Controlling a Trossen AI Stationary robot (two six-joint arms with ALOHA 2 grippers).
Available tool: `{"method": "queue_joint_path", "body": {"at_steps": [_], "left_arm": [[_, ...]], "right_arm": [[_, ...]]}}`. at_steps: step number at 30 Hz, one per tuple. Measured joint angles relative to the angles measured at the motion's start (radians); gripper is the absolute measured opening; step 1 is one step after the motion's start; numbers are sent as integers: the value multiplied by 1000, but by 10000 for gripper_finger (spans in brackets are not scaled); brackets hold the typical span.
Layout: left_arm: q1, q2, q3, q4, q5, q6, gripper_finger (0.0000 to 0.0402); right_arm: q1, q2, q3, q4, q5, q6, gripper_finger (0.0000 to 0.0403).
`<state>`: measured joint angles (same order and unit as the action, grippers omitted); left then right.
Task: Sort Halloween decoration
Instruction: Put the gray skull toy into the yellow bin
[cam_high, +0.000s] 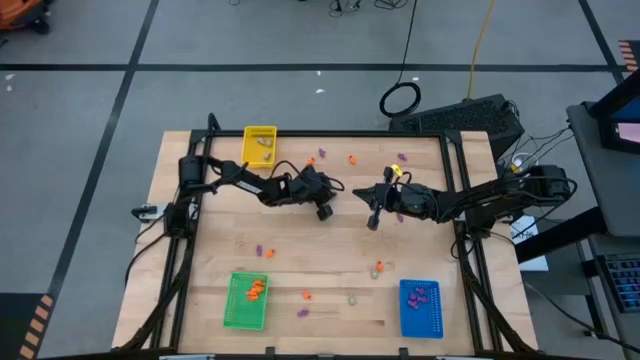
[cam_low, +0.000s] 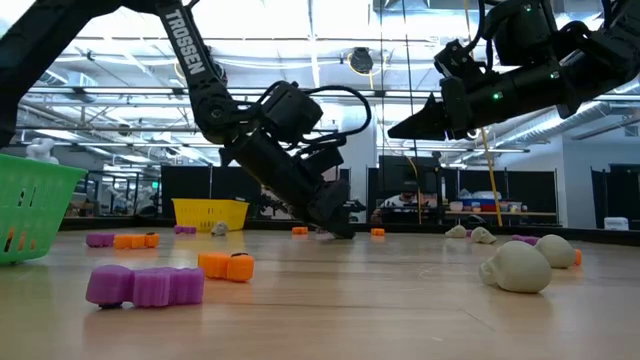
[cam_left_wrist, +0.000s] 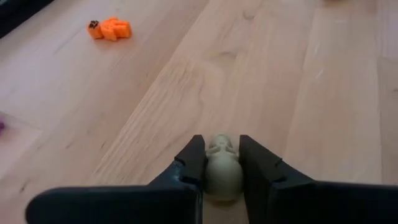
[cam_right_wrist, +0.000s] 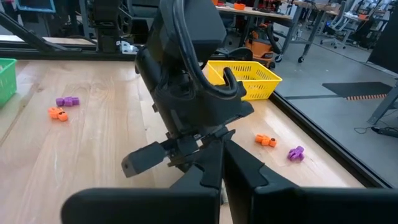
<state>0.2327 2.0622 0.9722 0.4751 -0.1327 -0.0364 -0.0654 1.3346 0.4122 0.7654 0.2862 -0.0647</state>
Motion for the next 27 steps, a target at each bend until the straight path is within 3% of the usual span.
{"method": "queue_joint_path", "body": {"at_steps": [8, 19, 27], "left_arm": [[32, -168, -2, -108, -1, 52, 56], [187, -548, -1, -541, -40, 98, 56], [359, -637, -1, -845, -50, 122, 56]], "right_arm": [[0, 0, 0, -13, 0, 0, 0], [0, 0, 0, -21, 0, 1, 0], [0, 0, 0, -22, -1, 5, 0]]}}
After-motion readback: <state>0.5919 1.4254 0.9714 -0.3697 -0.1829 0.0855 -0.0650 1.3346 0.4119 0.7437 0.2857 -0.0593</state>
